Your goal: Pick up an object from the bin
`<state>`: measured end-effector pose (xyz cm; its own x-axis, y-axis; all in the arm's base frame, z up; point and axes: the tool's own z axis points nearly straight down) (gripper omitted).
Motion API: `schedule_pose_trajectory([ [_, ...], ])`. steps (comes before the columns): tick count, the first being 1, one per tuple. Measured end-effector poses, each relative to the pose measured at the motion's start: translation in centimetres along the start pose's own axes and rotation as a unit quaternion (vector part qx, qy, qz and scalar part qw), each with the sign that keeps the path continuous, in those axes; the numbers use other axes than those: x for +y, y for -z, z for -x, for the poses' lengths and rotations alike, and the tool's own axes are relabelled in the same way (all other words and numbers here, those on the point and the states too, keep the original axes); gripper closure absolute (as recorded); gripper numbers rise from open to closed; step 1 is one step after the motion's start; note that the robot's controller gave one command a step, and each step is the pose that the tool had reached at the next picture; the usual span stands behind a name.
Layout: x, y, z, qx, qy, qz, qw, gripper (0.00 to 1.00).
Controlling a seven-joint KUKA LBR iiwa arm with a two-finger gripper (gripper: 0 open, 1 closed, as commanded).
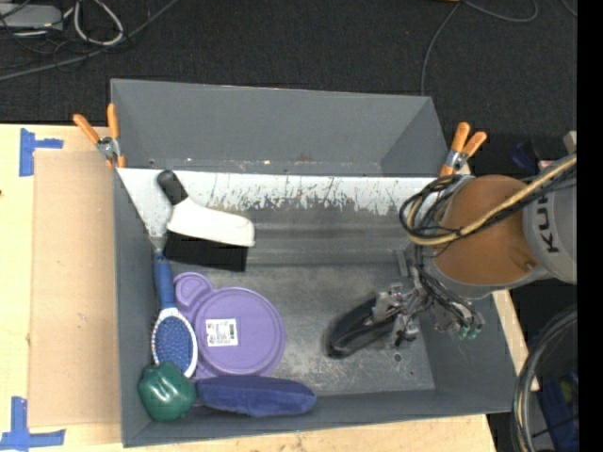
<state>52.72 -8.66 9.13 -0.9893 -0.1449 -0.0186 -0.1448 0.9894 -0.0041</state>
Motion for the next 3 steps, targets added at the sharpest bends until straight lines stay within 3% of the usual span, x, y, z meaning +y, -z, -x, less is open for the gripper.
schedule_pose_trajectory([
  [1,-4.3,-1.6,2.7,0.0013,0.034,0.016,0.9993,1.00],
  [2,-4.1,-1.5,2.6,-0.0006,0.034,0.013,0.9993,1.00],
  [3,-4.9,4.2,2.1,0.0029,0.034,0.011,0.9994,1.00],
])
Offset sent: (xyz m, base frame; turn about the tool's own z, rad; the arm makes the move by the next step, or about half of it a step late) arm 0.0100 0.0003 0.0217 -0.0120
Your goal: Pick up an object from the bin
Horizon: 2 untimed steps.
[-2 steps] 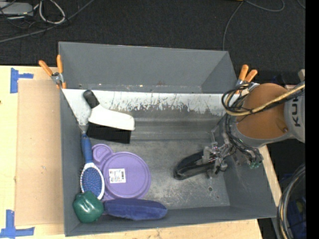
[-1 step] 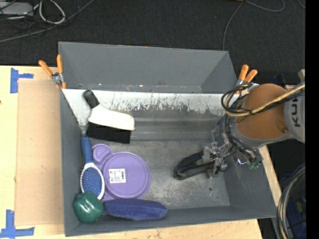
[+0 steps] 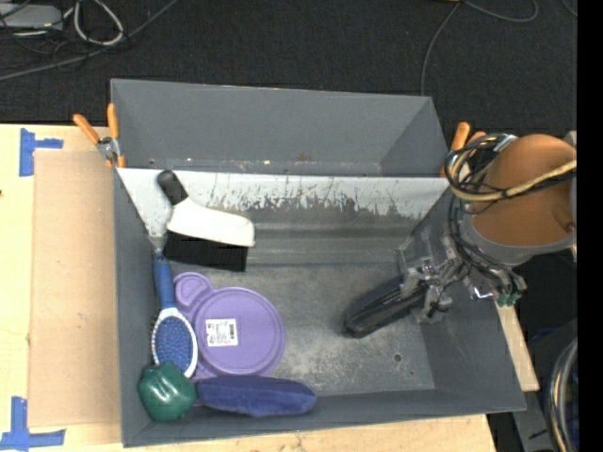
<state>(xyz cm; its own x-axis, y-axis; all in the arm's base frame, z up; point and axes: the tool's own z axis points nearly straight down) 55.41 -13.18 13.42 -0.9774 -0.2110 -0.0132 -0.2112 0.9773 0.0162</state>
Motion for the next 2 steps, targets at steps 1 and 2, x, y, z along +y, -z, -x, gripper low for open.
schedule_pose_trajectory([
  [1,-0.1,2.8,0.3,-0.0037,0.000,-0.001,1.0000,1.00],
  [2,4.0,0.7,2.2,-0.0013,0.096,-0.001,0.9954,1.00],
])
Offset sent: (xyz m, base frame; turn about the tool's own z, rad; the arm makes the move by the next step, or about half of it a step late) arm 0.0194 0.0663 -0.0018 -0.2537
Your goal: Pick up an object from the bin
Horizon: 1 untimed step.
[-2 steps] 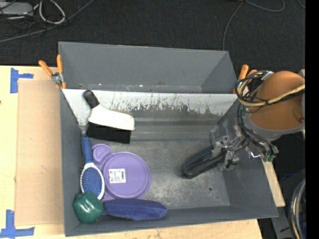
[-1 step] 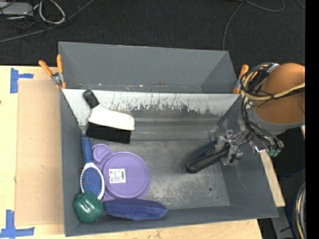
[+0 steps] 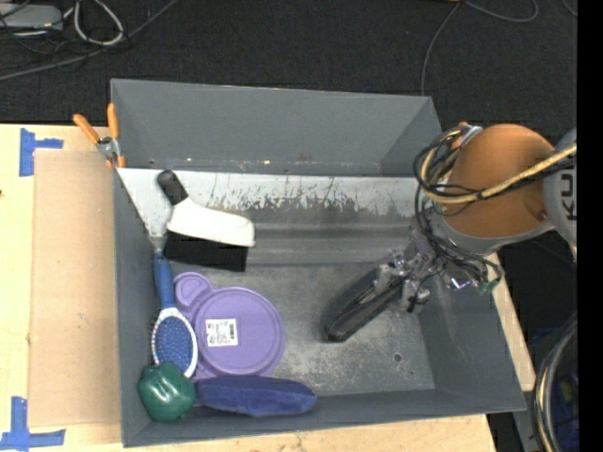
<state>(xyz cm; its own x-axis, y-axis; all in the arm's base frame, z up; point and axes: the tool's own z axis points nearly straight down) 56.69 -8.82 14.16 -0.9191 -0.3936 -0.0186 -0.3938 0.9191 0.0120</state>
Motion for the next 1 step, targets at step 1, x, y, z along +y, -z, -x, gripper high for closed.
schedule_pose_trajectory([
  [1,0.11,5.75,0.50,0.0007,-0.002,0.001,1.0000,1.00],
])
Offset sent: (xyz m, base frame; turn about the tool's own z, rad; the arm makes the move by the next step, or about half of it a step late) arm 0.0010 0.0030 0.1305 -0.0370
